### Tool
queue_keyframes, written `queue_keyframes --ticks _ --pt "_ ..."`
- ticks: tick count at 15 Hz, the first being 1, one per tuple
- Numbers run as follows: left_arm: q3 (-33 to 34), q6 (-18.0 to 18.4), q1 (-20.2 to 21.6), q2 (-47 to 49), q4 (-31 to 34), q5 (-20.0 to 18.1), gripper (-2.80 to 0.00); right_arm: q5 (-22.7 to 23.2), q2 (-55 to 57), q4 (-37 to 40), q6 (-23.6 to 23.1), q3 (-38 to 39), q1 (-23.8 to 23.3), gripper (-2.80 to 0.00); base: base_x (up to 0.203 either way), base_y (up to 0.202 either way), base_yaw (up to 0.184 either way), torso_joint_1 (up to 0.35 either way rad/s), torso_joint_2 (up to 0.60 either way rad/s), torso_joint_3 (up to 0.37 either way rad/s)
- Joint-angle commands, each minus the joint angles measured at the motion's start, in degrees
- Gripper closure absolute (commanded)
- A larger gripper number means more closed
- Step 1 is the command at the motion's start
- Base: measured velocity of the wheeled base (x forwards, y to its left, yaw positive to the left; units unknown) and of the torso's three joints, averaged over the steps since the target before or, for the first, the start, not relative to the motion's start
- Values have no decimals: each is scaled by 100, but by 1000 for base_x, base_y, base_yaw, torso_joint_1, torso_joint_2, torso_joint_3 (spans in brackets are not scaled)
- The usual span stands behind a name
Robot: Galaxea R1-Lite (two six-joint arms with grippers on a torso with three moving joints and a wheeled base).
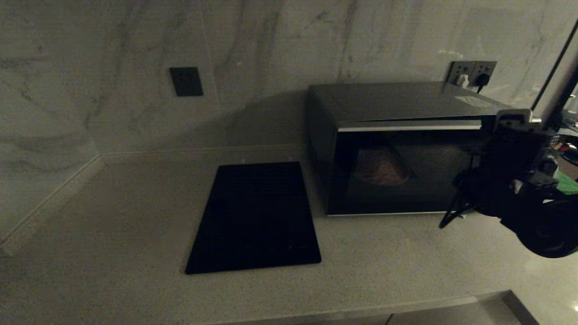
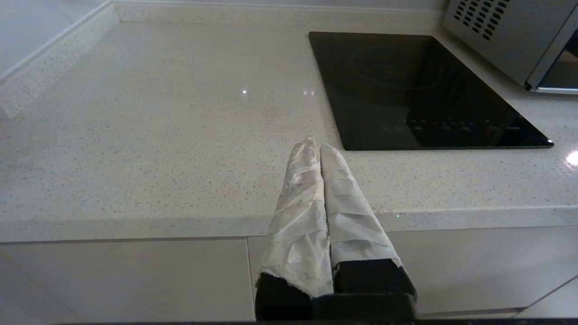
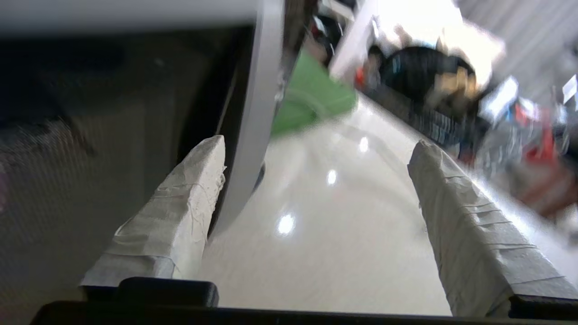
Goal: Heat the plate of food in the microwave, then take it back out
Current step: Open the microwave oven
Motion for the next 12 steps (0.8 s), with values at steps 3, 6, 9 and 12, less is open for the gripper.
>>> queue_keyframes --ticks 3,6,9,12 --pt "0 -5 0 4 0 2 0 800 -1055 135 -1186 -522 -3 -280 0 0 0 0 0 0" --pt "0 -5 4 4 -4 2 0 1185 -1470 723 -1344 -828 -9 0 0 0 0 0 0 0" --pt "0 -5 -1 4 4 2 0 1231 -1746 749 -2017 -877 -9 0 0 0 0 0 0 0" --pt "0 -5 -3 4 3 2 0 1344 -2025 739 -2256 -904 11 0 0 0 0 0 0 0"
